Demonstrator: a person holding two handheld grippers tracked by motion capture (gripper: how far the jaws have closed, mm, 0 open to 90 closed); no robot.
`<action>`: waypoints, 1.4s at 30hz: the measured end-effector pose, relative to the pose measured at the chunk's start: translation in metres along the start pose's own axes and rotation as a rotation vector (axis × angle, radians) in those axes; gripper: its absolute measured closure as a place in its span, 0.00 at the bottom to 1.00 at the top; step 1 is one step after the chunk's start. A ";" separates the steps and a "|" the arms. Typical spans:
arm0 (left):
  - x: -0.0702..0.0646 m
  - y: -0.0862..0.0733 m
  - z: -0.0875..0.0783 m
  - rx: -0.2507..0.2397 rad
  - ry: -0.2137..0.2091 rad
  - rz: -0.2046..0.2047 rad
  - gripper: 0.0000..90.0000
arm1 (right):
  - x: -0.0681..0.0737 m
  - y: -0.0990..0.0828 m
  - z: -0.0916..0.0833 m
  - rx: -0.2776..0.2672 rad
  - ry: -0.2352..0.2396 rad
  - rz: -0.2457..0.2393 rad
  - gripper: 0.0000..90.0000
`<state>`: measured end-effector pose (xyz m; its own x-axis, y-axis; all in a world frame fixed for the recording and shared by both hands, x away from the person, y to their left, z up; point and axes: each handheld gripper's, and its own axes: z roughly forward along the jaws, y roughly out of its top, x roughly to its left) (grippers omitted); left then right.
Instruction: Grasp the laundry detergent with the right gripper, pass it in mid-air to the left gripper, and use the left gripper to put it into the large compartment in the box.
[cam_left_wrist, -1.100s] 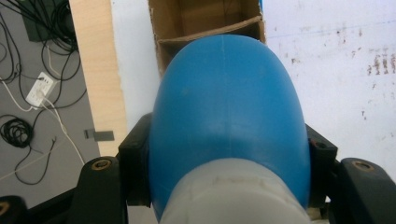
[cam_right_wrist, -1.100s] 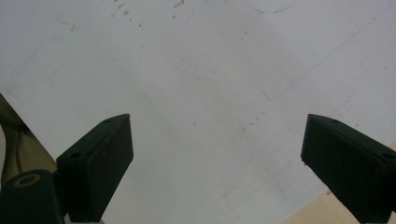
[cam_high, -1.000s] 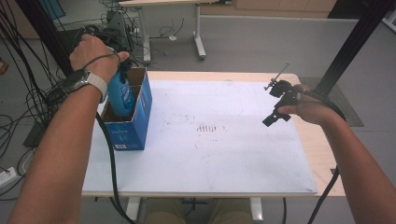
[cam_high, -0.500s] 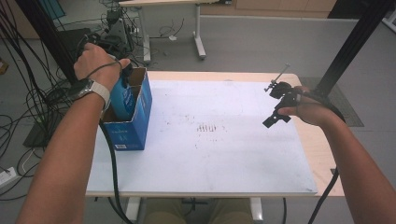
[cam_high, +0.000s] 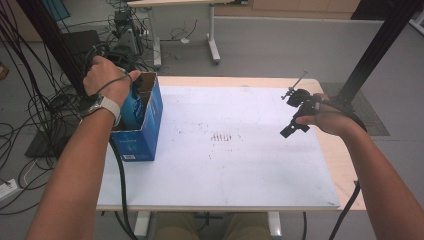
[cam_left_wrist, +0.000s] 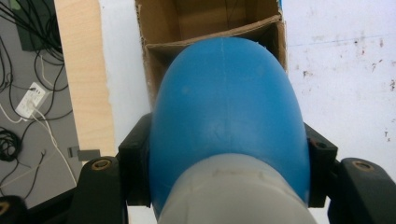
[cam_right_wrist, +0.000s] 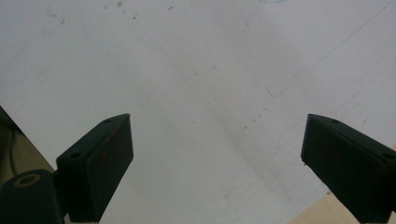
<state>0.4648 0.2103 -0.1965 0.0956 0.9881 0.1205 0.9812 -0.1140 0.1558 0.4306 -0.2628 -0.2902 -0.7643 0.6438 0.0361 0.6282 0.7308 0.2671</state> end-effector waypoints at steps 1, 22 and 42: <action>0.000 0.000 0.002 -0.001 -0.002 0.000 0.42 | 0.000 0.000 0.000 -0.001 0.001 0.000 0.10; -0.002 -0.006 0.034 0.005 0.011 0.013 0.42 | -0.002 -0.004 0.002 0.004 0.001 0.018 0.10; -0.005 -0.006 0.053 0.010 0.015 0.023 0.42 | -0.002 -0.003 0.003 0.003 0.001 0.021 0.10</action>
<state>0.4672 0.2111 -0.2498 0.1158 0.9836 0.1386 0.9804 -0.1356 0.1431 0.4305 -0.2653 -0.2945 -0.7510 0.6588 0.0431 0.6446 0.7176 0.2636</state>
